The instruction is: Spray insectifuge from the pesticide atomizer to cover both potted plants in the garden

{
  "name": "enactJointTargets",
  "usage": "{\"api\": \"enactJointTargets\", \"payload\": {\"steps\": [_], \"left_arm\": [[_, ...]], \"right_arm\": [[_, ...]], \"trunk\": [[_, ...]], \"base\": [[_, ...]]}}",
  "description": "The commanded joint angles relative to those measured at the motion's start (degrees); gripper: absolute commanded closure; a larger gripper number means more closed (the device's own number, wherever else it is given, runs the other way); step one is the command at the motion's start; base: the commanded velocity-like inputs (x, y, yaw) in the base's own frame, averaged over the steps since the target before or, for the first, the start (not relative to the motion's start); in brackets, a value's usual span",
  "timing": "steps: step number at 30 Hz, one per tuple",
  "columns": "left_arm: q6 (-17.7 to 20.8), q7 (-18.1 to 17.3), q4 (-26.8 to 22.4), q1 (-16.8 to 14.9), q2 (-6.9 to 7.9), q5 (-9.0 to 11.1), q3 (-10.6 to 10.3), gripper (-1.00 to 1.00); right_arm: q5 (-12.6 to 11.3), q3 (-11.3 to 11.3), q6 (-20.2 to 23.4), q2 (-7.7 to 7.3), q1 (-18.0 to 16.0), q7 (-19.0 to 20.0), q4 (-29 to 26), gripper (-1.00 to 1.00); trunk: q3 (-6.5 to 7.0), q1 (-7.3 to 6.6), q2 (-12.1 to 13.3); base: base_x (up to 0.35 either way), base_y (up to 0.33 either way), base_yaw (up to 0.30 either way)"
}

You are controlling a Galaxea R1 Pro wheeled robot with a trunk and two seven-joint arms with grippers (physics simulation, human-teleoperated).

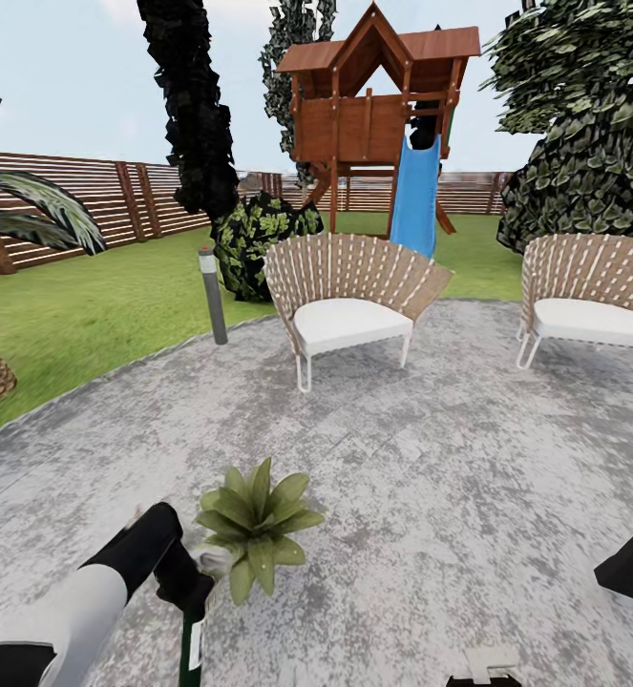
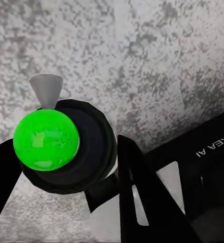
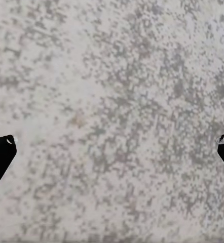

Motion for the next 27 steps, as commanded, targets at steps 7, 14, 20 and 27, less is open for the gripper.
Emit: {"api": "enactJointTargets", "payload": {"steps": [7,14,20,27], "left_arm": [[0.25,-0.38,-1.3,1.77,0.23,0.16,-0.08,1.0],[1.0,-0.4,-3.72,1.04,-0.25,0.02,-0.09,1.0],[0.98,-0.42,-3.75,0.72,0.4,0.01,-0.09,1.0],[0.87,-0.13,-3.73,1.2,0.68,-0.04,-0.09,1.0]], "right_arm": [[0.47,-0.48,-0.24,0.0,-0.04,-0.17,0.08,-1.0],[0.45,-0.77,-0.22,-0.51,-0.04,-0.1,-0.97,-1.0],[0.3,-0.74,0.02,-0.9,-0.04,2.68,-11.99,-1.0],[0.29,-0.71,-0.06,-0.86,-0.04,4.11,-12.47,-1.0]], "trunk": [[-0.1,-0.01,-0.02],[-0.51,-0.01,-0.02],[-0.53,-0.01,-0.02],[-1.79,1.52,-2.83]], "base": [[-0.001,0.0,0.0],[0.0,0.0,0.0],[0.0,0.0,0.0],[0.0,0.0,0.0]]}}
